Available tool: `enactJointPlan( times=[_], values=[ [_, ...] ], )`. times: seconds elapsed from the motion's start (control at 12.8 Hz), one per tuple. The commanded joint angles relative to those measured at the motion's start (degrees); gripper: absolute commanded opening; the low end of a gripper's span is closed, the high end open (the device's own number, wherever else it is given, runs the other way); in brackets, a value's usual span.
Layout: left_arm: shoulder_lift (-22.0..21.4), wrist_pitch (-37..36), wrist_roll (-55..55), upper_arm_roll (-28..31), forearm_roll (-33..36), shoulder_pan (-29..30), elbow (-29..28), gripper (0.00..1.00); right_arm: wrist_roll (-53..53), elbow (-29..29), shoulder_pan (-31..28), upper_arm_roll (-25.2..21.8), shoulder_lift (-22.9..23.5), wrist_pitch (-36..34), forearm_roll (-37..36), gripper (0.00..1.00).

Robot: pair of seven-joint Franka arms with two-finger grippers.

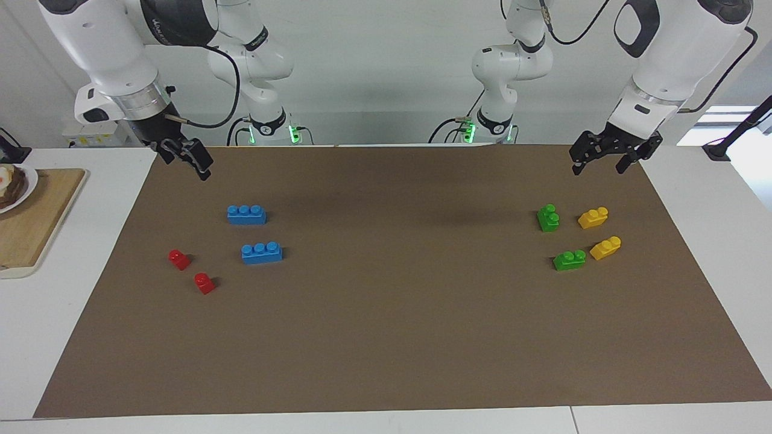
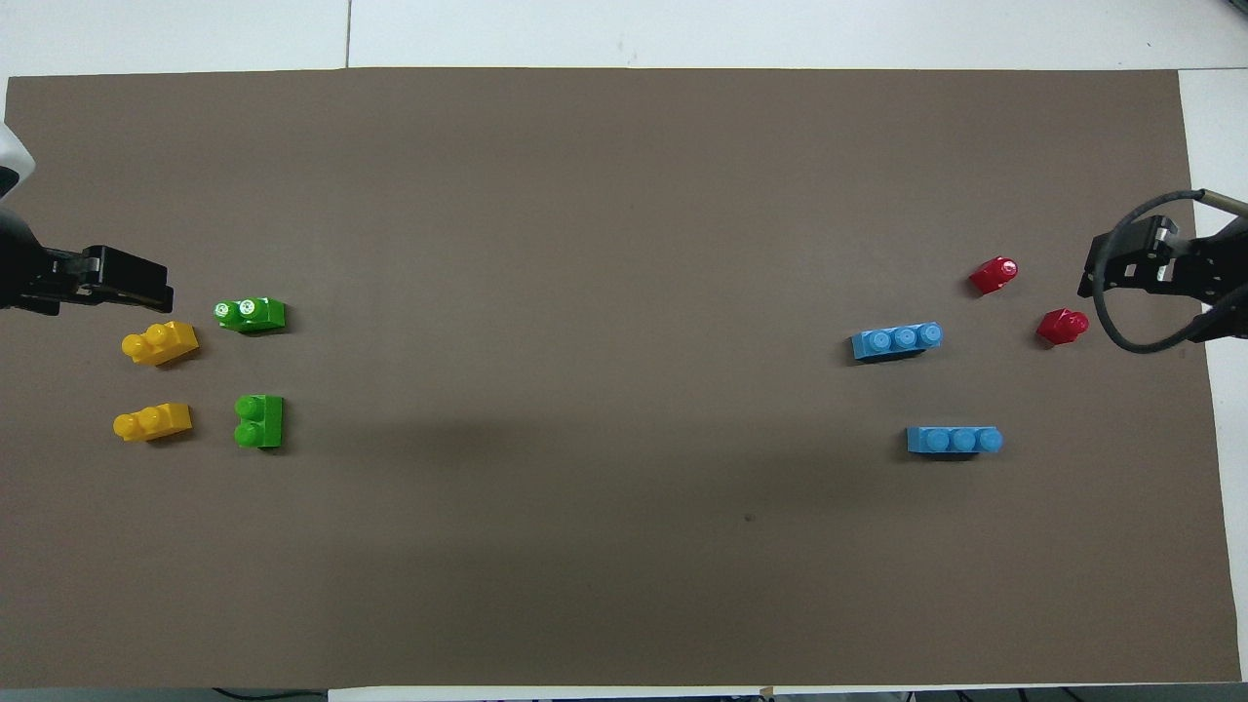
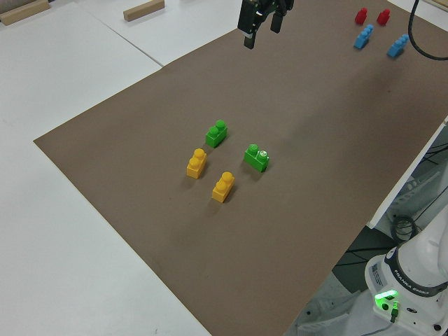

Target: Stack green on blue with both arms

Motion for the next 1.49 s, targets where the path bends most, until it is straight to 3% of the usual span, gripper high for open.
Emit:
enactJointPlan(
  times=[0.0,0.39,0.63,0.94,1.41],
  values=[
    [-1.5,1.1,-0.6,0.4,-0.2,-0.1,-1.8,1.0,16.3,-1.7,-0.1,0.4,0.2,2.7,3.2,0.99],
    [-2.6,1.8,0.0,0.7,-0.2,0.0,-4.0,1.0,31.9,-1.7,-2.3,0.2,3.8,5.4,14.1,0.99],
    [-5.5,3.1,0.2,0.7,-0.2,1.9,-9.7,1.0,33.1,-2.6,-3.8,0.2,6.7,5.1,15.8,0.99],
    [-8.7,9.2,0.1,0.8,-0.2,2.1,-17.1,1.0,35.5,-8.5,-5.9,0.2,7.2,8.8,18.2,0.99],
    [-8.6,10.0,0.1,0.8,-0.2,2.1,-17.2,1.0,34.2,-15.7,-7.0,0.3,8.1,16.5,19.5,0.99]
  ],
)
